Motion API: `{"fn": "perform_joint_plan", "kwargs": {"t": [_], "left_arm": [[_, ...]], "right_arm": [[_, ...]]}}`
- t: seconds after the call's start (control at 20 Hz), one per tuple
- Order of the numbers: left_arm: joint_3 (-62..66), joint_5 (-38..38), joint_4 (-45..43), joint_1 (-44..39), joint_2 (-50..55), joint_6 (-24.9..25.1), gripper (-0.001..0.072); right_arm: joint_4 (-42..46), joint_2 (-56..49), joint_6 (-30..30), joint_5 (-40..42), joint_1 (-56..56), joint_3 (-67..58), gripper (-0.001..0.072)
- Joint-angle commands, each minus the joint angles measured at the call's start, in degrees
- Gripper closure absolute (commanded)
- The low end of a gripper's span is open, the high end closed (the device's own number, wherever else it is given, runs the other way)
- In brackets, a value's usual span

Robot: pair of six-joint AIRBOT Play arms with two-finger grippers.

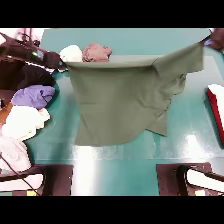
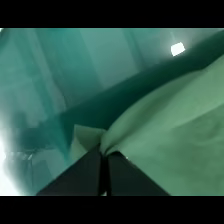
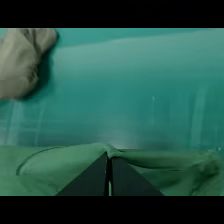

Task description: Fold the shirts.

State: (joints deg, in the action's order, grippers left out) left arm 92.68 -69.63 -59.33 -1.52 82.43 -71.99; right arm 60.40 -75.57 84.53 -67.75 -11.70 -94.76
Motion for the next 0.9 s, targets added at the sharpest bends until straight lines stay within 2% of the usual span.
{"fn": "perform_joint_plan", "kwargs": {"t": [0.0,0.1,0.15,0.2,0.25,0.45,0.5,0.6,0.85], "left_arm": [[-0.98,6.69,-2.12,0.04,4.39,-2.19,0.0685],[0.76,6.84,-5.07,0.04,4.39,-3.26,0.0683],[1.99,5.53,-6.99,0.04,4.39,-3.30,0.0546],[3.04,4.13,-8.76,0.04,4.39,-3.93,0.0275],[4.28,1.70,-10.91,0.28,4.39,-5.86,0.0230],[5.14,-13.03,-11.80,2.91,3.58,-6.03,0.0231],[2.64,-14.62,-11.78,3.32,2.29,-6.01,0.0232],[-7.43,-12.87,-10.08,3.65,-2.99,-5.55,0.0232],[-41.90,-5.75,-4.09,3.65,-19.32,-2.95,0.0231]], "right_arm": [[2.32,-3.93,-0.15,10.05,4.96,5.42,0.0689],[2.23,-5.25,-0.13,12.39,6.29,4.81,0.0669],[2.23,-5.81,-0.15,11.89,6.36,3.63,0.0438],[2.21,-6.08,-0.13,11.34,6.34,2.51,0.0171],[2.21,-6.05,-0.13,10.29,6.19,1.25,0.0108],[2.21,-6.01,-0.15,0.68,4.42,-5.88,0.0119],[2.29,-6.01,-0.17,-1.29,4.37,-7.06,0.0119],[2.16,-5.99,-0.17,-4.24,4.04,-8.44,0.0119],[2.05,-5.99,-0.15,-7.28,4.33,-6.99,0.0119]]}}
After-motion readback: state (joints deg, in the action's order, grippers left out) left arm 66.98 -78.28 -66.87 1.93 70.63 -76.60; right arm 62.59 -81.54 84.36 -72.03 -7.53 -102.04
